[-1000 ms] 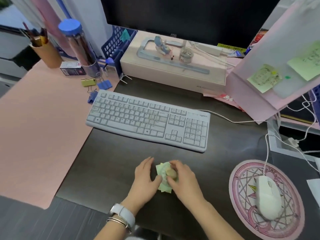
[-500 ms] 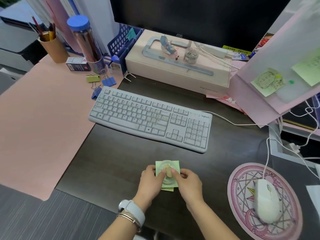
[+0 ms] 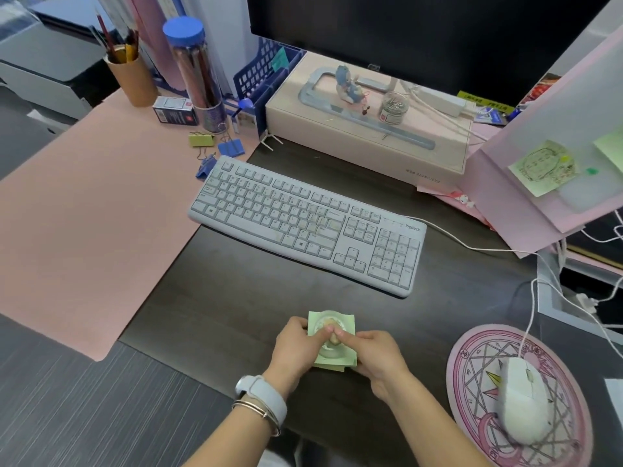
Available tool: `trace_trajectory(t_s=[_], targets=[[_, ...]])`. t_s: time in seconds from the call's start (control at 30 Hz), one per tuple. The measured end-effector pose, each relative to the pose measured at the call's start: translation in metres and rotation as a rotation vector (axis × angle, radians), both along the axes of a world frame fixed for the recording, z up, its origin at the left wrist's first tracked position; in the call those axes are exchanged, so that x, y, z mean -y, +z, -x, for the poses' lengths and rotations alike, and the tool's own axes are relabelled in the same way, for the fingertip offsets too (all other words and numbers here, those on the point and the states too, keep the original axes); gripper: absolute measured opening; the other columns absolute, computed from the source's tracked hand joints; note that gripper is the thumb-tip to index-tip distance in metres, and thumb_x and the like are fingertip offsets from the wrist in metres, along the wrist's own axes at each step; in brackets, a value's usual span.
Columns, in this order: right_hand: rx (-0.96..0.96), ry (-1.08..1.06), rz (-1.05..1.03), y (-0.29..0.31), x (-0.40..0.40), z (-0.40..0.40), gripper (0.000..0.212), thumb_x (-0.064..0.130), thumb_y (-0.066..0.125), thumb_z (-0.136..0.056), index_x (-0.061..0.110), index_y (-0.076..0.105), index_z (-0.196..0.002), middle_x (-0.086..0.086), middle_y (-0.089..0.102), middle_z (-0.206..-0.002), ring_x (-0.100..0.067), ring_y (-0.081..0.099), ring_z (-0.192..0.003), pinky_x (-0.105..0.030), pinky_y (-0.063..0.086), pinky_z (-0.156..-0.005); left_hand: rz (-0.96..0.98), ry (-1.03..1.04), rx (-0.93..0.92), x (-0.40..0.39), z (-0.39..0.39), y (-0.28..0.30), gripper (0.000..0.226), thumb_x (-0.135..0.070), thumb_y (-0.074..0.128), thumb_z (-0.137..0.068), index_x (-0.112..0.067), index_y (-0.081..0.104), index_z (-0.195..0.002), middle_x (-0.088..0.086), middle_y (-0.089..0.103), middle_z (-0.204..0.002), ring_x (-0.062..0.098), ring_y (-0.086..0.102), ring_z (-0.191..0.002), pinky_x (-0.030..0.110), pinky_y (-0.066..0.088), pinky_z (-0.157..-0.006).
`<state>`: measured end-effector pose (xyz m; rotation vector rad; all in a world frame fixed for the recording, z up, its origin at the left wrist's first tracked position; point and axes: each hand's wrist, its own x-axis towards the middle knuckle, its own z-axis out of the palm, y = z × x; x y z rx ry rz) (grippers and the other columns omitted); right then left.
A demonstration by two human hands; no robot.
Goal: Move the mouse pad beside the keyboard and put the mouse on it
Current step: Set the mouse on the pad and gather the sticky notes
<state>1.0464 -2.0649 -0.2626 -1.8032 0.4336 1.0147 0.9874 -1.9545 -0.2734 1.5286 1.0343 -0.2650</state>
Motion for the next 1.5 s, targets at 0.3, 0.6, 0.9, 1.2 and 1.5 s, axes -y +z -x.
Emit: trace_trajectory(t_s=[0.3, 0.6, 0.9, 1.2, 1.5], targets=[[-0.034, -0.034, -0.156, 0.007, -0.014, 0.005, 0.051, 0.028, 0.08, -0.067, 0.002, 0.06, -0.107, -0.014, 0.072, -0.099, -0.022, 0.069, -0.088, -0.029, 0.053, -0.067, 0.281, 0.271, 0.15, -0.016, 0.018, 0.014, 0.047, -0.025, 0.074, -0.074, -0.007, 0.052, -0.111, 0.015, 0.066, -0.108, 0.025, 0.066, -0.096, 0.039, 0.053, -0.088], [0.005, 0.238, -0.338, 0.037, -0.163, 0.029, 0.038, 0.021, 0.079, -0.068, 0.01, 0.053, -0.092, -0.008, 0.062, -0.093, -0.025, 0.067, -0.091, -0.037, 0.055, -0.082, 0.118, 0.627, 0.316, -0.131, 0.072, 0.042, 0.051, -0.029, 0.074, -0.073, -0.006, 0.054, -0.114, 0.012, 0.069, -0.106, 0.024, 0.067, -0.095, 0.04, 0.053, -0.089], [-0.074, 0.354, -0.475, 0.034, -0.363, 0.095, 0.014, 0.016, 0.074, -0.074, 0.005, 0.073, -0.082, -0.011, 0.074, -0.082, -0.025, 0.07, -0.08, -0.039, 0.055, -0.081, 0.019, 0.675, 0.354, -0.323, 0.143, 0.038, 0.038, -0.03, 0.069, -0.078, -0.008, 0.062, -0.109, 0.014, 0.07, -0.106, 0.026, 0.067, -0.096, 0.041, 0.054, -0.086], [-0.01, 0.169, -0.345, 0.019, -0.516, 0.145, 0.041, 0.023, 0.075, -0.074, 0.001, 0.065, -0.107, -0.017, 0.071, -0.105, -0.027, 0.069, -0.091, -0.029, 0.055, -0.068, -0.046, 0.51, 0.278, -0.484, 0.171, 0.028, 0.022, -0.026, 0.067, -0.081, -0.014, 0.061, -0.098, 0.007, 0.069, -0.098, 0.02, 0.066, -0.09, 0.027, 0.053, -0.074], [0.118, 0.189, -0.206, 0.001, -0.57, 0.142, 0.03, 0.027, 0.073, -0.074, 0.013, 0.064, -0.099, -0.003, 0.069, -0.096, -0.02, 0.067, -0.091, -0.033, 0.054, -0.082, -0.087, 0.359, 0.224, -0.551, 0.161, 0.015, 0.024, -0.024, 0.066, -0.081, -0.01, 0.065, -0.101, 0.008, 0.07, -0.098, 0.018, 0.066, -0.089, 0.022, 0.052, -0.069]])
